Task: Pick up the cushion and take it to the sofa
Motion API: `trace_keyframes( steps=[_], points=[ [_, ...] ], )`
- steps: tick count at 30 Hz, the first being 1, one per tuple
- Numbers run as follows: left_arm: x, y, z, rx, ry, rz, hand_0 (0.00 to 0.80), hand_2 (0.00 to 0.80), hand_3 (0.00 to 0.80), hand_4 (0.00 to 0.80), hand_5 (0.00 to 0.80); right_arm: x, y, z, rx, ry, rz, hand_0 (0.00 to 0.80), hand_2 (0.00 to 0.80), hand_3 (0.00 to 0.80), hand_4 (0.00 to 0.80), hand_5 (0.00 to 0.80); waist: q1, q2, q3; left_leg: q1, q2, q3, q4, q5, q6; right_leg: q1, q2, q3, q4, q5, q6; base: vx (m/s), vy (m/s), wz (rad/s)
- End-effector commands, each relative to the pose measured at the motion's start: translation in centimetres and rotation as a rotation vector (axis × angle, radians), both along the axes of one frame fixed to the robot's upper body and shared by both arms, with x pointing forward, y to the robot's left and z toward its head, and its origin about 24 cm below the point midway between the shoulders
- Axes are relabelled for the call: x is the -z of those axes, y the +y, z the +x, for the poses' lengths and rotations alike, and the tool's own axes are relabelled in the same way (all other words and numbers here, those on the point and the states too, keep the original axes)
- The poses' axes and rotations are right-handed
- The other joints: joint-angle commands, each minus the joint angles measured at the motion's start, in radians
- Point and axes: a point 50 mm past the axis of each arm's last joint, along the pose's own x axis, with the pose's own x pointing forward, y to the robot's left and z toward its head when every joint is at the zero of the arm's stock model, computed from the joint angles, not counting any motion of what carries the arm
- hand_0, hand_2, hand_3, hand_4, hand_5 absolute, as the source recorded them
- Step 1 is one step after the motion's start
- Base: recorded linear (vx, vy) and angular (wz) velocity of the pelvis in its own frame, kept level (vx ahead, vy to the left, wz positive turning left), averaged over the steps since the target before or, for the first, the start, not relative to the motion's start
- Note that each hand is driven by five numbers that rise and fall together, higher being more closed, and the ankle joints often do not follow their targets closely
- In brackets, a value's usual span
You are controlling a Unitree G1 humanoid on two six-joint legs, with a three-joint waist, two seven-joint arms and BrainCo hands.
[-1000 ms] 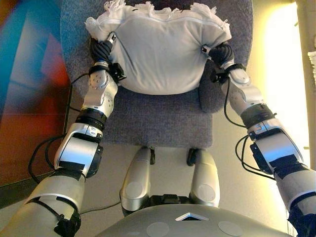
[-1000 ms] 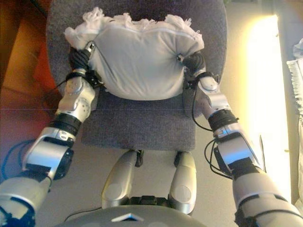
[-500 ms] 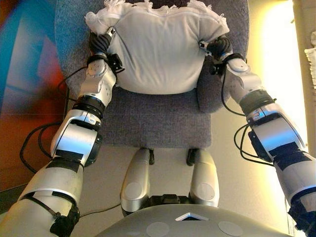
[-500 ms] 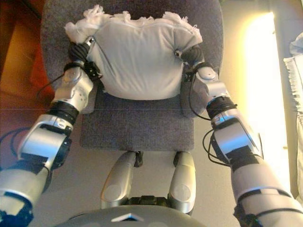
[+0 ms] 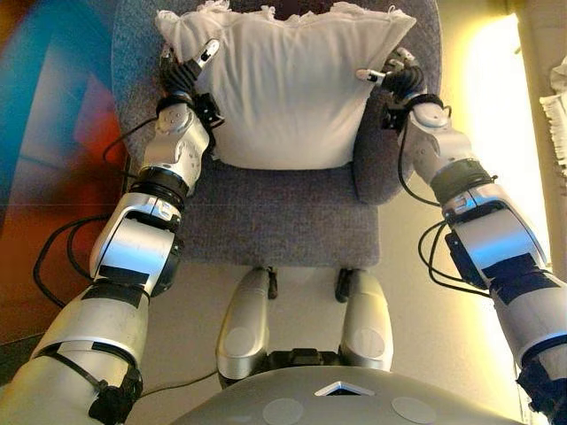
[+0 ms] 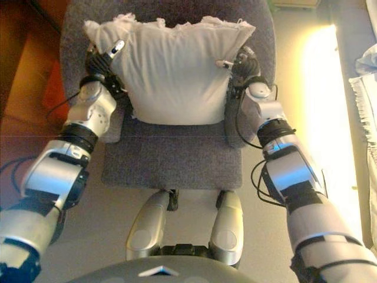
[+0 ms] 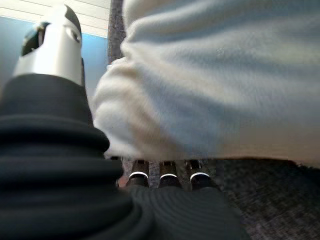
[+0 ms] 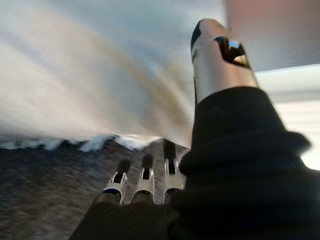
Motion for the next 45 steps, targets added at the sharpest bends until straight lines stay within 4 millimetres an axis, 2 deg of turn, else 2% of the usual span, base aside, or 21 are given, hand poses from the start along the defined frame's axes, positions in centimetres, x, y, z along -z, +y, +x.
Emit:
trace_keyframes(
  steps=[1, 6, 10, 14, 20, 24, 28, 29, 34, 36, 38, 40, 44, 45],
  points=[
    [-5.2, 1.9, -0.1, -0.056, -0.205, 0.019, 0.0, 0.0, 0.0, 0.0, 0.0, -3.8, -1.8, -0.2, 0.049, -0.179, 0.035, 0.0, 0.0, 0.0, 0.0, 0.0, 0.019, 0.015, -0.077, 0.064, 0.015, 0.003, -0.082, 0.02, -0.047, 0.084, 0.001, -0.005, -0.163, 0.085, 0.012, 0.045, -0.02, 0.02],
    [-4.7, 4.8, -1.3, -0.141, -0.223, 0.076, 0.0, 0.0, 0.0, 0.0, 0.0, -2.6, -4.6, -1.1, 0.115, -0.184, 0.055, 0.0, 0.0, 0.0, 0.0, 0.0, 0.023, 0.01, -0.121, 0.137, 0.012, 0.001, -0.169, 0.05, -0.044, 0.17, 0.014, -0.03, -0.261, 0.112, 0.016, 0.103, -0.022, 0.04],
    [-2.8, 6.9, -2.5, -0.164, -0.19, 0.137, 0.0, 0.0, 0.0, 0.0, 0.0, 0.0, -6.5, -2.4, 0.161, -0.142, 0.073, 0.0, 0.0, 0.0, 0.0, 0.0, 0.031, 0.008, -0.19, 0.229, 0.017, 0.014, -0.273, 0.076, -0.047, 0.275, 0.041, -0.052, -0.364, 0.127, 0.017, 0.213, -0.026, 0.08],
    [-0.7, 7.9, -3.7, -0.168, -0.151, 0.197, 0.0, 0.0, 0.0, 0.0, 0.0, 2.6, -7.0, -3.6, 0.15, -0.091, 0.069, 0.0, 0.0, 0.0, 0.0, 0.0, 0.037, 0.008, -0.248, 0.307, 0.024, 0.027, -0.355, 0.092, -0.05, 0.36, 0.065, -0.066, -0.447, 0.14, 0.015, 0.218, -0.008, 0.1],
    [3.1, 8.5, -6.4, -0.17, -0.129, 0.225, 0.0, 0.0, 0.0, 0.0, 0.0, 7.2, -6.0, -6.4, 0.071, -0.033, 0.073, 0.0, 0.0, 0.0, 0.0, 0.0, 0.041, 0.004, -0.304, 0.378, 0.031, 0.043, -0.426, 0.105, -0.045, 0.429, 0.091, -0.068, -0.508, 0.148, 0.009, 0.121, -0.007, 0.04],
    [5.6, 7.5, -8.8, -0.104, -0.149, 0.163, 0.0, 0.0, 0.0, 0.0, 0.0, 10.1, -5.2, -9.2, -0.02, -0.02, 0.09, 0.0, 0.0, 0.0, 0.0, 0.0, 0.042, -0.005, -0.319, 0.405, 0.033, 0.05, -0.442, 0.104, -0.038, 0.456, 0.101, -0.069, -0.531, 0.151, 0.008, 0.008, -0.004, -0.01],
    [8.5, 5.0, -11.8, 0.085, -0.167, 0.037, 0.0, 0.0, 0.0, 0.0, 0.0, 13.5, -3.0, -12.9, -0.16, 0.006, 0.154, 0.0, 0.0, 0.0, 0.0, 0.0, 0.045, -0.009, -0.331, 0.431, 0.037, 0.061, -0.476, 0.113, -0.029, 0.479, 0.115, -0.076, -0.556, 0.158, 0.006, -0.006, -0.004, -0.01],
    [8.9, 4.8, -12.1, 0.105, -0.164, 0.026, 0.0, 0.0, 0.0, 0.0, 0.0, 13.8, -2.9, -13.2, -0.171, 0.018, 0.168, 0.0, 0.0, 0.0, 0.0, 0.0, 0.046, -0.009, -0.333, 0.435, 0.037, 0.063, -0.482, 0.115, -0.028, 0.481, 0.117, -0.077, -0.559, 0.159, 0.006, -0.033, -0.022, -0.04],
    [12.7, 2.2, -16.1, 0.23, -0.084, -0.1, 0.0, 0.0, 0.0, 0.0, 0.0, 17.1, -0.4, -17.0, -0.223, 0.098, 0.264, 0.0, 0.0, 0.0, 0.0, 0.0, 0.044, -0.013, -0.326, 0.453, 0.038, 0.072, -0.514, 0.13, -0.021, 0.493, 0.136, -0.081, -0.579, 0.172, 0.0, -0.061, -0.038, -0.01],
    [13.7, 1.7, -17.2, 0.258, -0.048, -0.106, 0.0, 0.0, 0.0, 0.0, 0.0, 18.0, 0.0, -17.9, -0.263, 0.14, 0.294, 0.0, 0.0, 0.0, 0.0, 0.0, 0.045, -0.017, -0.321, 0.456, 0.038, 0.075, -0.522, 0.133, -0.021, 0.496, 0.142, -0.085, -0.589, 0.178, 0.0, -0.073, -0.037, -0.02],
    [15.2, 1.5, -18.4, 0.27, 0.003, -0.187, 0.0, 0.0, 0.0, 0.0, 0.0, 19.1, 0.4, -19.2, -0.301, 0.183, 0.367, 0.0, 0.0, 0.0, 0.0, 0.0, 0.047, -0.02, -0.314, 0.454, 0.037, 0.079, -0.525, 0.136, -0.02, 0.494, 0.147, -0.087, -0.596, 0.184, 0.0, -0.094, -0.034, -0.03],
    [16.3, 1.3, -19.5, 0.278, 0.054, -0.159, 0.0, 0.0, 0.0, 0.0, 0.0, 19.9, 0.6, -20.2, -0.317, 0.202, 0.392, 0.0, 0.0, 0.0, 0.0, 0.0, 0.05, -0.022, -0.304, 0.446, 0.036, 0.082, -0.523, 0.139, -0.019, 0.487, 0.149, -0.089, -0.596, 0.187, -0.001, -0.119, -0.034, -0.04],
    [17.7, 0.6, -20.2, 0.298, 0.121, -0.134, 0.0, 0.0, 0.0, 0.0, 0.0, 21.4, 1.3, -21.0, -0.28, 0.291, 0.526, 0.0, 0.0, 0.0, 0.0, 0.0, 0.052, -0.021, -0.289, 0.43, 0.034, 0.079, -0.529, 0.147, -0.019, 0.471, 0.158, -0.094, -0.601, 0.192, -0.003, -0.126, -0.02, -0.06],
    [17.9, 0.1, -20.5, 0.317, 0.13, -0.133, 0.0, 0.0, 0.0, 0.0, 0.0, 21.8, 1.4, -21.3, -0.265, 0.306, 0.496, 0.0, 0.0, 0.0, 0.0, 0.0, 0.051, -0.019, -0.285, 0.428, 0.034, 0.079, -0.533, 0.149, -0.018, 0.468, 0.16, -0.094, -0.603, 0.194, -0.003, -0.131, -0.007, 0.01]
  ],
)
